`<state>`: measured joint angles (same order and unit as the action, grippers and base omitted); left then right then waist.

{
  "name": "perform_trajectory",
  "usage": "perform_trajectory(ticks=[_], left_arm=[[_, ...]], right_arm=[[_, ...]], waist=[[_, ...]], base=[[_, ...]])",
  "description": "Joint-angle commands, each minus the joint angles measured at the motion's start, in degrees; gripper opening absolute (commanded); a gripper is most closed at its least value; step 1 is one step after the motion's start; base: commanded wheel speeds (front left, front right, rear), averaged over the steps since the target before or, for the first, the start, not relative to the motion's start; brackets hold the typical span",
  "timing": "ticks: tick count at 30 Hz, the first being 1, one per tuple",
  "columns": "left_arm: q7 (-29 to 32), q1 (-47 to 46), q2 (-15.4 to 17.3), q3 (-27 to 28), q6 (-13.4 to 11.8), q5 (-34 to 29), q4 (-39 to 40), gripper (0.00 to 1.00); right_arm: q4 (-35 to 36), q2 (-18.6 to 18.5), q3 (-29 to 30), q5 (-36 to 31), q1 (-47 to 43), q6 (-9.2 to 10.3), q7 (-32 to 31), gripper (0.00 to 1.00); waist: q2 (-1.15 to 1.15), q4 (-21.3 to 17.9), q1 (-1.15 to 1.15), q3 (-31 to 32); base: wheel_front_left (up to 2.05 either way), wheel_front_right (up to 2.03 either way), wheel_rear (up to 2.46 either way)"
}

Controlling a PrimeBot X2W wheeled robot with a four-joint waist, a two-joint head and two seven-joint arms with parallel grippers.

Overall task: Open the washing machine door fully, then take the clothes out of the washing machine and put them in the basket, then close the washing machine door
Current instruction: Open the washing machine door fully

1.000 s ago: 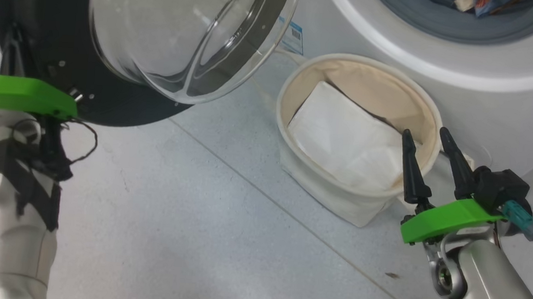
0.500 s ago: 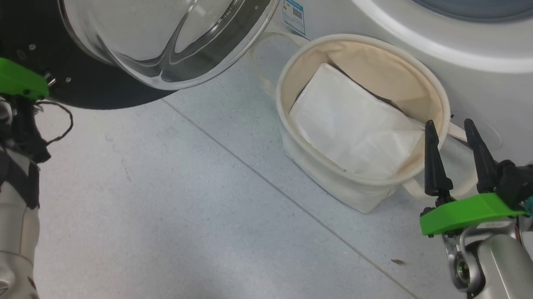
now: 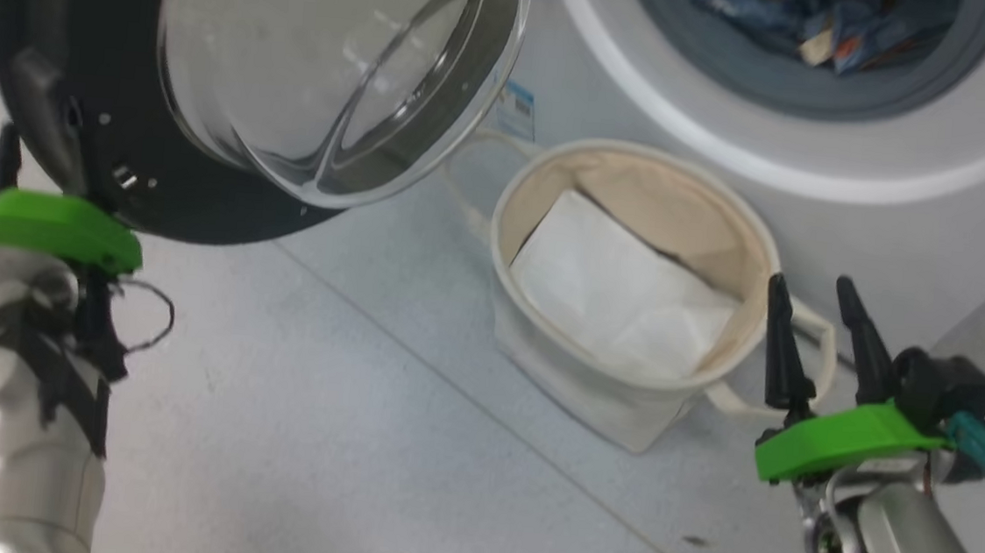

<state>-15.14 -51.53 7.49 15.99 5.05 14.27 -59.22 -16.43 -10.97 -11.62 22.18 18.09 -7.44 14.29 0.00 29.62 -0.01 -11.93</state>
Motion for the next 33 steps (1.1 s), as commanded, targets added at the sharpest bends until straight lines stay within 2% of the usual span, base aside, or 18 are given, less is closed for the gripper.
perform_trajectory(ticks=[1,7,11,14,18,25,26,29,33], left_arm=[[0.1,0.2,2.8,1.0,-0.3,-0.5,1.6,1.0],[0.1,5.4,2.9,0.2,1.0,-2.0,4.8,1.0],[0.1,9.3,4.3,-1.1,1.9,-2.3,7.0,1.0],[0.1,12.3,5.6,-1.9,2.3,-0.4,8.3,1.0],[0.1,16.6,7.2,-7.2,2.4,4.0,12.7,1.0],[0.1,26.1,14.4,-20.4,2.4,10.2,25.3,1.0],[0.1,26.1,14.4,-20.4,2.4,10.2,25.3,1.0],[0.5,29.3,17.1,-24.3,2.4,14.0,28.5,1.0],[1.4,32.0,20.4,-26.1,2.4,18.8,31.3,1.0]], right_arm=[[1.8,0.9,-0.7,0.2,-0.7,-0.05,0.7,1.0],[2.0,3.8,-0.1,0.3,-4.4,-0.05,0.7,1.0],[2.5,5.3,-0.4,-0.1,-6.1,-0.05,0.7,1.0],[2.9,6.1,-0.9,-0.2,-7.2,-0.05,0.7,1.0],[3.3,6.7,-0.6,-0.6,-7.7,-0.05,0.7,1.0],[3.8,6.2,1.0,-1.6,-7.5,-0.05,0.7,1.0],[3.8,6.2,1.0,-1.6,-7.5,-0.05,0.7,1.0],[3.9,5.8,1.1,-2.0,-7.1,-0.05,0.7,1.0],[3.9,5.6,1.1,-2.5,-6.5,-0.05,0.7,1.0]], waist=[[0.0,-1.1,0.01,3.8],[0.0,-4.7,0.01,10.0],[0.0,-9.0,0.01,13.1],[0.0,-13.0,0.01,14.5],[0.0,-18.4,0.01,15.0],[0.0,-26.7,0.01,14.8],[0.0,-26.7,0.01,14.8],[0.0,-29.8,0.01,14.4],[0.0,-33.5,0.01,14.1]], base=[[0.0,0.0,0.0],[0.0,0.0,0.0],[0.0,0.0,0.0],[0.0,0.0,0.0],[0.0,0.0,0.0],[0.0,0.0,0.0],[0.0,0.0,0.0],[0.0,0.0,0.0],[0.0,0.0,0.0]])
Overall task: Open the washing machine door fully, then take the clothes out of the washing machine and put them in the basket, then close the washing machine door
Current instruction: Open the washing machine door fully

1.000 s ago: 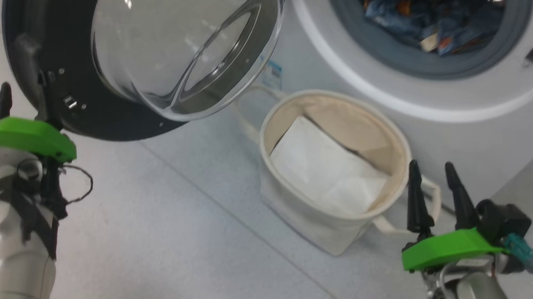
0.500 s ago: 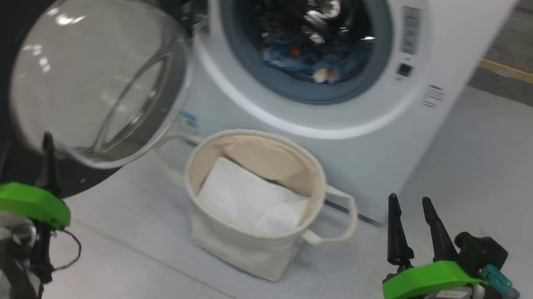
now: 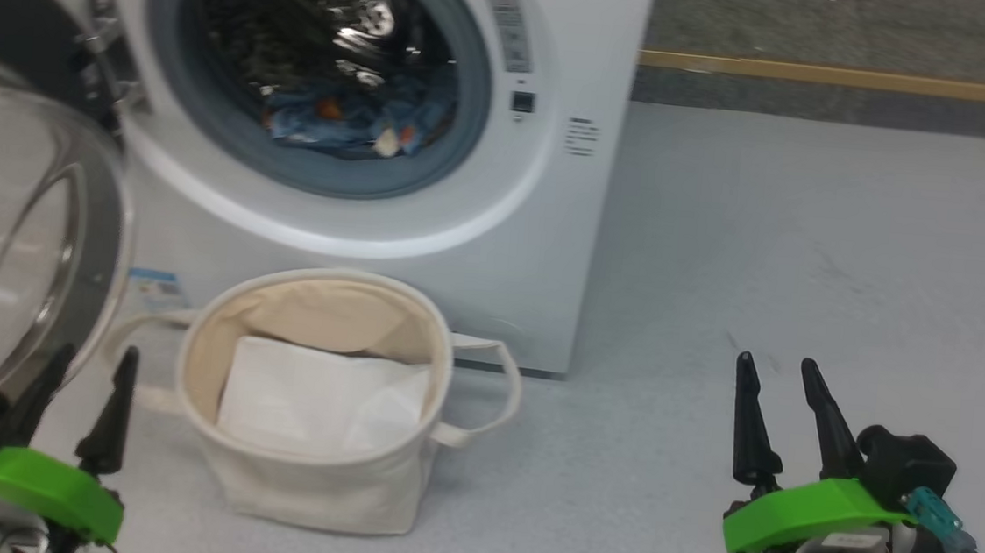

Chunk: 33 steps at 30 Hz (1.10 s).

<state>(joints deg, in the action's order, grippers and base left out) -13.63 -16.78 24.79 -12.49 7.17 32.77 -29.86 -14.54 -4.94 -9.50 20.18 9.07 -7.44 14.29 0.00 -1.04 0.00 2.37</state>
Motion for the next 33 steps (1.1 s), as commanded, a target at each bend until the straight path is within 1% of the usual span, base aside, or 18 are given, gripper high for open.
perform_trajectory(ticks=[1,5,6,8,13,17,22,33], left_arm=[[-0.3,-2.1,3.7,2.5,0.3,1.2,2.6,1.0],[-0.2,0.7,4.9,4.1,0.3,4.0,3.5,1.0],[-0.1,1.2,5.3,4.2,0.2,4.1,3.5,1.0],[-0.3,2.1,6.0,4.3,-0.8,3.1,3.5,1.0],[0.0,3.7,5.9,3.9,-1.0,3.4,3.5,1.0],[0.0,4.6,5.5,4.7,-1.1,4.9,3.2,1.0],[0.8,5.0,5.5,3.4,-0.5,5.7,3.2,1.0],[-0.3,4.6,6.2,0.3,0.2,7.0,3.7,1.0]], right_arm=[[2.0,-0.5,-1.2,-0.7,2.7,-0.05,0.7,1.0],[2.1,-0.9,-1.4,-1.0,3.4,-0.05,0.7,1.0],[2.1,-1.1,-1.3,-1.0,3.5,-0.05,0.7,1.0],[1.9,-1.5,-1.2,-1.1,3.6,-0.05,0.7,1.0],[1.9,-2.3,-0.5,-1.1,4.0,-0.05,0.7,1.0],[1.6,-2.7,-0.3,-1.1,4.0,-0.05,0.7,1.0],[1.4,-2.8,0.4,-1.0,3.9,-0.05,0.7,1.0],[1.3,-2.6,0.7,-0.7,3.0,-0.05,0.7,1.0]], waist=[[0.0,-3.7,0.0,-0.2],[0.0,-6.8,0.0,-0.4],[0.0,-7.4,0.0,-0.4],[0.0,-8.4,0.0,0.0],[0.0,-9.8,0.0,0.5],[0.0,-10.1,0.0,1.4],[0.0,-9.8,0.0,2.1],[0.0,-8.7,0.0,2.4]], base=[[0.0,0.0,0.0],[0.0,0.0,0.0],[0.0,0.0,0.0],[0.0,0.0,0.0],[0.0,0.0,0.0],[0.0,0.0,0.0],[0.0,0.0,0.0],[0.0,0.0,0.0]])
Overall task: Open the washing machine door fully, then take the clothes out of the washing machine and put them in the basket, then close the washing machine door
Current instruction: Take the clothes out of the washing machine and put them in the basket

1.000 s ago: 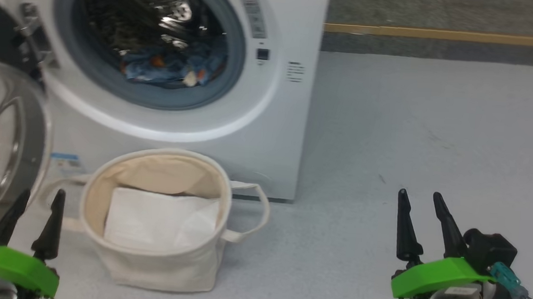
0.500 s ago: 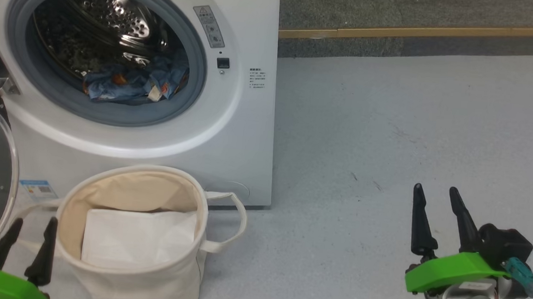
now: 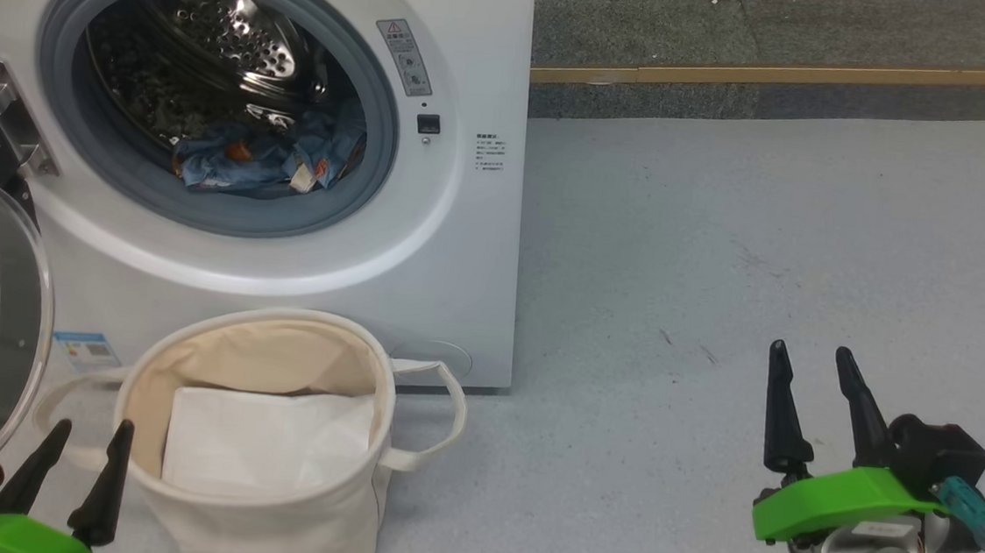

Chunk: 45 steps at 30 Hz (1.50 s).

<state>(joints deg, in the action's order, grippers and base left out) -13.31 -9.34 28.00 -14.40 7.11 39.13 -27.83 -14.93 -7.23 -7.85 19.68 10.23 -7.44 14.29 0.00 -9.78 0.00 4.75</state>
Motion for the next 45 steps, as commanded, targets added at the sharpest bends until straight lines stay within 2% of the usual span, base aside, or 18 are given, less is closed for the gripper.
perform_trajectory(ticks=[1,28,36,45], left_arm=[[-0.8,-2.9,3.1,2.1,0.3,0.8,1.7,1.0],[-1.7,-4.4,4.6,-0.4,0.4,2.8,4.3,1.0],[-1.7,-4.7,4.1,0.5,0.4,2.8,4.9,1.0],[-1.7,-5.2,3.7,2.6,0.4,3.1,4.4,1.0]], right_arm=[[1.7,-0.3,-0.9,-0.2,1.8,-0.05,0.7,1.0],[1.4,0.3,-1.4,0.0,1.7,-0.05,0.7,1.0],[1.4,0.8,-1.3,0.2,1.3,-0.05,0.7,1.0],[1.4,1.1,-1.2,0.3,1.1,-0.05,0.7,1.0]], waist=[[0.0,0.0,0.0,0.0],[0.0,0.6,0.0,-1.0],[0.0,0.6,0.0,-1.3],[0.0,0.6,0.0,-1.8]], base=[[0.0,0.0,0.0],[0.04,-0.01,-0.02],[1.25,-0.69,-0.56],[2.14,-1.8,-0.33]])
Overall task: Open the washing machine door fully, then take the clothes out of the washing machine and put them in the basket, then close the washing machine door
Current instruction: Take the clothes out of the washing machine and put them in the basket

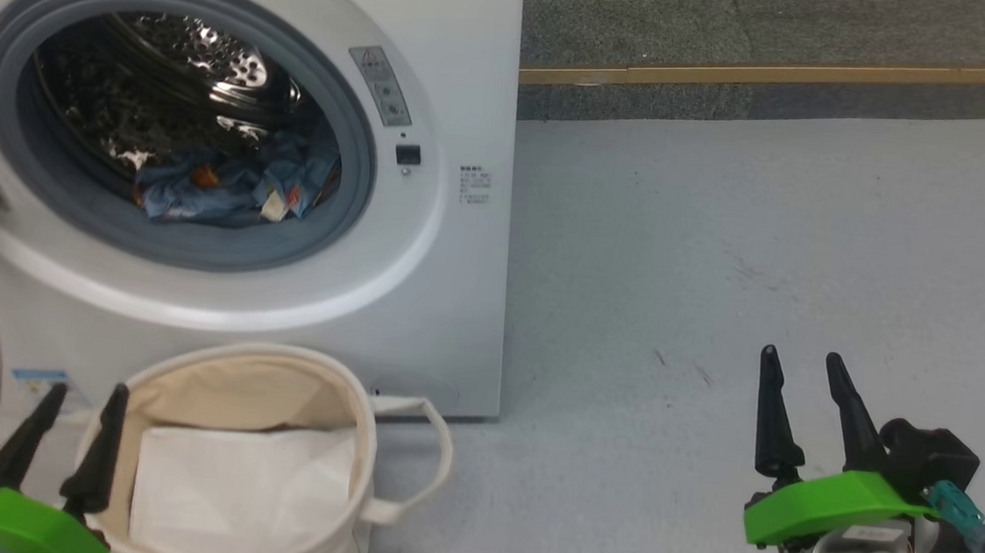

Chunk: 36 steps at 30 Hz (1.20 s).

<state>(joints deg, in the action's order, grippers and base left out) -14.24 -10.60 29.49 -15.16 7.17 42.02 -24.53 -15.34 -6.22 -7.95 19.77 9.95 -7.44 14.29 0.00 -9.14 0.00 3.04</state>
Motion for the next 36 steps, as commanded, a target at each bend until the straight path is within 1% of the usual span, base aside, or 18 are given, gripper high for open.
perform_trajectory(ticks=[1,4,7,13,22,29,36], left_arm=[[-0.8,-4.1,2.1,3.7,0.3,0.0,0.8,1.0],[-0.8,-4.4,1.7,5.1,0.3,-0.4,0.2,1.0],[-0.8,-4.8,1.2,5.7,0.3,-2.9,0.1,1.0],[-0.8,-5.3,-0.5,6.7,0.3,-5.2,-1.0,1.0],[-0.8,-5.8,-2.2,9.6,0.3,-9.1,-1.6,1.0],[-0.8,-6.4,-3.0,10.0,0.3,-9.4,-1.7,1.0],[-0.8,-11.0,-3.4,10.2,0.3,-10.3,-5.8,1.0]], right_arm=[[1.9,0.1,-1.1,0.2,1.4,-0.05,0.7,1.0],[1.9,0.1,-1.0,0.2,1.4,-0.05,0.7,1.0],[2.1,0.1,-1.0,0.2,1.5,-0.05,0.7,1.0],[2.2,0.2,-1.1,0.3,1.6,-0.05,0.7,1.0],[2.1,0.1,-1.3,0.3,2.0,-0.05,0.7,1.0],[2.1,0.0,-1.7,0.3,2.2,-0.05,0.7,1.0],[2.6,-0.1,-2.0,0.3,2.6,-0.05,0.7,1.0]], waist=[[0.0,0.0,0.0,-0.1],[0.0,0.1,0.0,-0.3],[0.0,0.2,0.0,-0.6],[0.0,0.3,0.0,-1.1],[0.0,0.4,0.0,-1.2],[0.0,0.4,0.0,-1.3],[0.0,0.1,0.0,-2.2]], base=[[1.98,-1.95,-0.03],[1.77,-1.8,0.03],[1.42,-1.42,0.0],[0.81,-0.81,0.0],[0.06,-0.06,0.0],[0.0,0.0,0.0],[0.0,0.0,0.0]])
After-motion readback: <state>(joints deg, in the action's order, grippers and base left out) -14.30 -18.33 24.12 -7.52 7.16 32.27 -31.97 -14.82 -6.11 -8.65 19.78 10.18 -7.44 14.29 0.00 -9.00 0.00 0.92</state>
